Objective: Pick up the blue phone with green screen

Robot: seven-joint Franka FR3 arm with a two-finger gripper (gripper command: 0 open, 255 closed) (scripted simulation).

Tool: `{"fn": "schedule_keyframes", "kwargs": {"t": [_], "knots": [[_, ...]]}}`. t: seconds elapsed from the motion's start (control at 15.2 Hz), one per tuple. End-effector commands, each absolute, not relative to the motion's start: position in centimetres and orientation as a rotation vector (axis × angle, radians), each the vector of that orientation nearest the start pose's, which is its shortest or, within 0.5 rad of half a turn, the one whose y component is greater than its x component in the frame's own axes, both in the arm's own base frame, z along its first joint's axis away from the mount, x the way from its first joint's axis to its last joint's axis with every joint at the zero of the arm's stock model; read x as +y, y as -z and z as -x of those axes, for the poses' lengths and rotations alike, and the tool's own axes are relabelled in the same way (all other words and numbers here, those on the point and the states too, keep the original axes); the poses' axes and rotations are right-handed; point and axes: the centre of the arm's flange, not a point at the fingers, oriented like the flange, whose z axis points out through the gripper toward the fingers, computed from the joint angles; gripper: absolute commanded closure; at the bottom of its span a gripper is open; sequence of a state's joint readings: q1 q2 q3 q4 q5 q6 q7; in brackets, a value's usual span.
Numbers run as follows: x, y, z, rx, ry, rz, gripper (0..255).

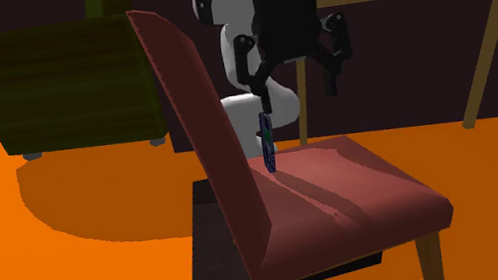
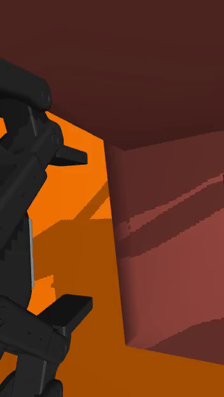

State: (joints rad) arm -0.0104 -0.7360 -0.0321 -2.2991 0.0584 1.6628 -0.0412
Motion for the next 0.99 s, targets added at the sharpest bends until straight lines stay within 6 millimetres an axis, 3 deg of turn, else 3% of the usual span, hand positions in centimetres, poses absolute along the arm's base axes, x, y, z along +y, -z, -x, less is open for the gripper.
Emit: {"fn": "schedule_keyframes", "kwargs": {"t": [0.0, 0.66, 0.92], "knots": [[-1.2, -61.0, -33.0, -0.005, 0.157, 3.061, 0], [-2.4, -58.2, -25.5, -0.098, -0.358, 3.121, 0], [-2.5, -56.6, -25.2, -0.101, -0.378, 3.122, 0]]}}
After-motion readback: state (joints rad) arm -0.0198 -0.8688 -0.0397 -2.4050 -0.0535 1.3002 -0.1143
